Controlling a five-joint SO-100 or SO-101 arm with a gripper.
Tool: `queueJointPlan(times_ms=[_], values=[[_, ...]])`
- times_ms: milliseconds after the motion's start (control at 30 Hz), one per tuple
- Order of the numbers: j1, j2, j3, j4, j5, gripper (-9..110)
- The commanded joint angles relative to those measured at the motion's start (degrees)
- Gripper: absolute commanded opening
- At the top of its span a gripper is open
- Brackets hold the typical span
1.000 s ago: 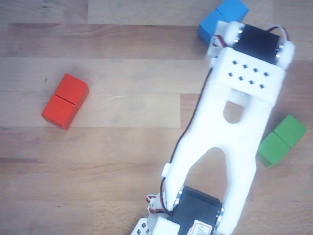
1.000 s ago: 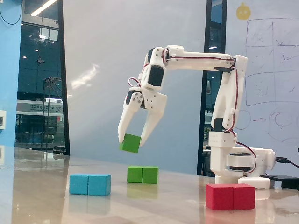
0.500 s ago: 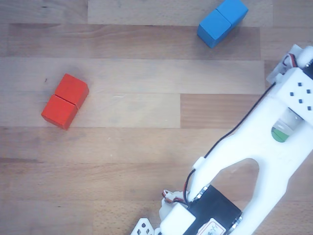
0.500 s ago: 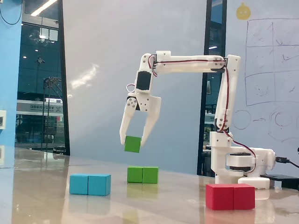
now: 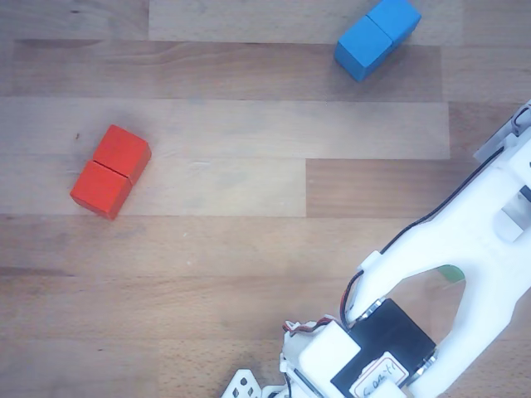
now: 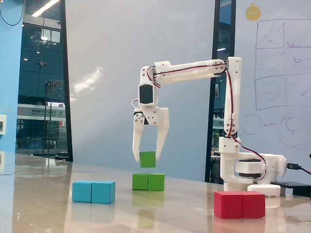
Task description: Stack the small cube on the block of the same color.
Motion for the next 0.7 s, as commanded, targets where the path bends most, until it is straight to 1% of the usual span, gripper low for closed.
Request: queueJointPlan(times_ms=[0,400,667], values=[[0.0,0.1,-5.7,1.0,-0.4,4],[0.0,-2.9,-5.7,-3.3,-0.4,4],[0.0,-3.1,-5.7,-2.4,-0.4,4]])
